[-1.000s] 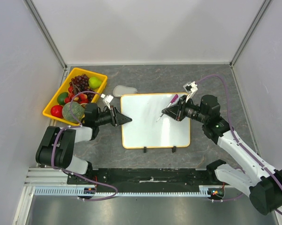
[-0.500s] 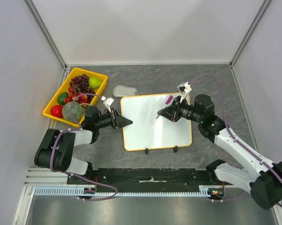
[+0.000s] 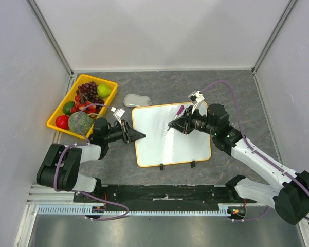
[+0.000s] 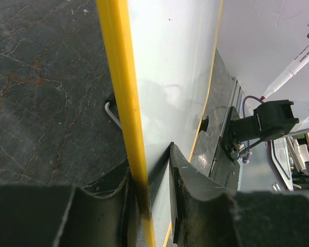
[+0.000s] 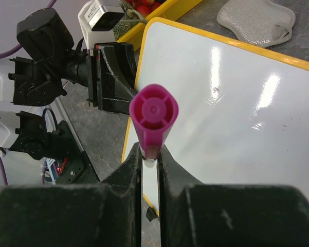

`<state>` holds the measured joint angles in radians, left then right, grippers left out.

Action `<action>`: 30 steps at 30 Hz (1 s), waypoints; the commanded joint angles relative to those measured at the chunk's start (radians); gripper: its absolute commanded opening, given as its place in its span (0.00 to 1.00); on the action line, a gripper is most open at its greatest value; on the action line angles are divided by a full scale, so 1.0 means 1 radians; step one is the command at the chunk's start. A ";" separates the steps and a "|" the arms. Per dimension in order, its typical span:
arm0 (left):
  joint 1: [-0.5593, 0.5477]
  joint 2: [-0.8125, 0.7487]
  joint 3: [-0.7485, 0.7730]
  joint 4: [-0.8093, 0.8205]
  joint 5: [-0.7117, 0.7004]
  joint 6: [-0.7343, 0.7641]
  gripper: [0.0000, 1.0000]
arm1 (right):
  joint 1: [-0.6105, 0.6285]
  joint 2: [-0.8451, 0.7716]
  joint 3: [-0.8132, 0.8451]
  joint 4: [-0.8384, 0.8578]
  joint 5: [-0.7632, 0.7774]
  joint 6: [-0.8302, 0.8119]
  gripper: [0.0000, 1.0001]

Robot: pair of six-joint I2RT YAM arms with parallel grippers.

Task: Write a sentence on the whiteboard
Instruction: Hold the whiteboard at the center of the board.

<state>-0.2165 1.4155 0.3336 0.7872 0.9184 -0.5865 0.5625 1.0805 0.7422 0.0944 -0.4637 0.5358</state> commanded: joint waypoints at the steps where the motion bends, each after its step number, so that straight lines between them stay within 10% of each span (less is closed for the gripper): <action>1: -0.021 -0.012 -0.021 -0.032 -0.003 0.077 0.02 | 0.025 -0.002 0.057 0.054 0.059 -0.031 0.00; 30: -0.032 -0.070 -0.053 -0.039 -0.021 0.085 0.02 | 0.091 0.094 0.131 0.114 0.188 -0.056 0.00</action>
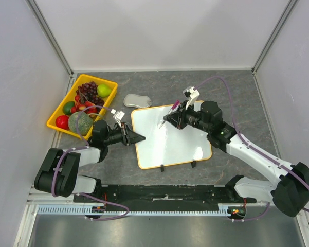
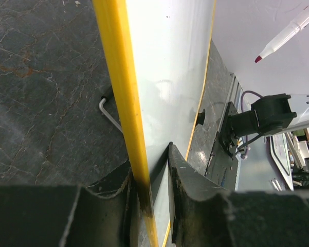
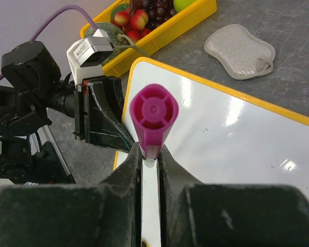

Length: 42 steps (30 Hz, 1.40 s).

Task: Write a sentence on the whiteboard
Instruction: Hold the whiteboard at the center of the board, then write a sentence on the whiteboard.

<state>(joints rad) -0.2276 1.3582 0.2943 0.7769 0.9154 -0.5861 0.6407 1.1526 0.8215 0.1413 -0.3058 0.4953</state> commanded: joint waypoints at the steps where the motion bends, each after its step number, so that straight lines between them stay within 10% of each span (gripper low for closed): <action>1: -0.024 -0.011 -0.012 -0.028 -0.018 0.088 0.02 | 0.016 0.033 0.056 0.072 0.033 -0.015 0.00; 42: -0.029 0.019 0.006 -0.041 -0.013 0.092 0.02 | 0.151 0.211 0.153 0.245 0.490 -0.083 0.00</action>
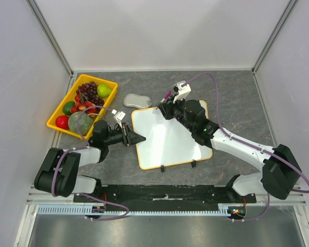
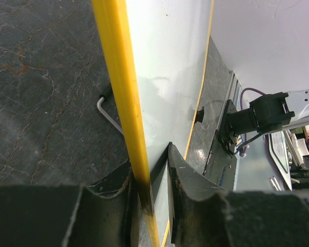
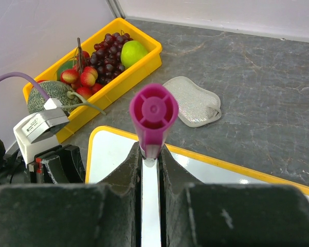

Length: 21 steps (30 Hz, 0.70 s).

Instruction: Write a sentence on the whiteboard

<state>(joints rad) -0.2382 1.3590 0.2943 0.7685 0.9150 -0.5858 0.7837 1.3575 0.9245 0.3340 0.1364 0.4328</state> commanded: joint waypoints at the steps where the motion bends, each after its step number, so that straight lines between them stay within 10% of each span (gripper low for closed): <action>1: -0.018 0.019 0.008 -0.032 -0.011 0.090 0.02 | 0.008 0.006 0.048 0.053 0.051 -0.019 0.00; 21: -0.019 0.031 0.014 -0.028 -0.004 0.090 0.02 | 0.028 0.066 0.047 0.066 0.031 -0.011 0.00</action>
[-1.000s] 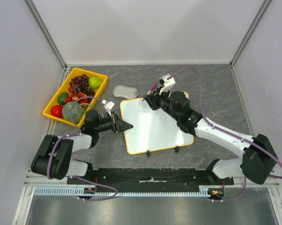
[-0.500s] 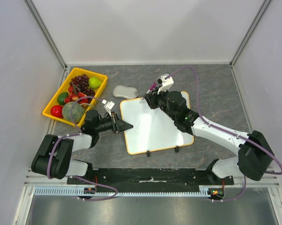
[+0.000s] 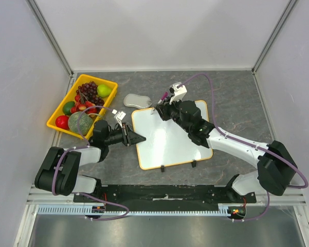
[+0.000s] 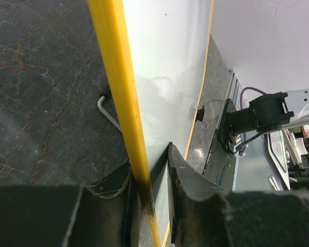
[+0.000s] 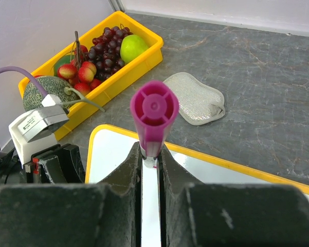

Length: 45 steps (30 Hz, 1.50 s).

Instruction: Write a sentence on the whiteboard

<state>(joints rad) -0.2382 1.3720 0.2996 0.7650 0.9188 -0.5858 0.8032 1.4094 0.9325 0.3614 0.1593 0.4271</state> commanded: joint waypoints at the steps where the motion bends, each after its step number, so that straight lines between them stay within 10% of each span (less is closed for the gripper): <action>1: -0.019 0.016 0.009 -0.024 -0.008 0.090 0.02 | 0.010 0.017 0.038 0.036 0.005 -0.005 0.00; 45: -0.023 0.032 0.016 -0.026 -0.003 0.090 0.02 | 0.036 -0.070 -0.052 -0.047 0.072 -0.030 0.00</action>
<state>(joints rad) -0.2428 1.3853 0.3080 0.7650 0.9218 -0.5858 0.8371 1.3678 0.8753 0.3164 0.1677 0.4248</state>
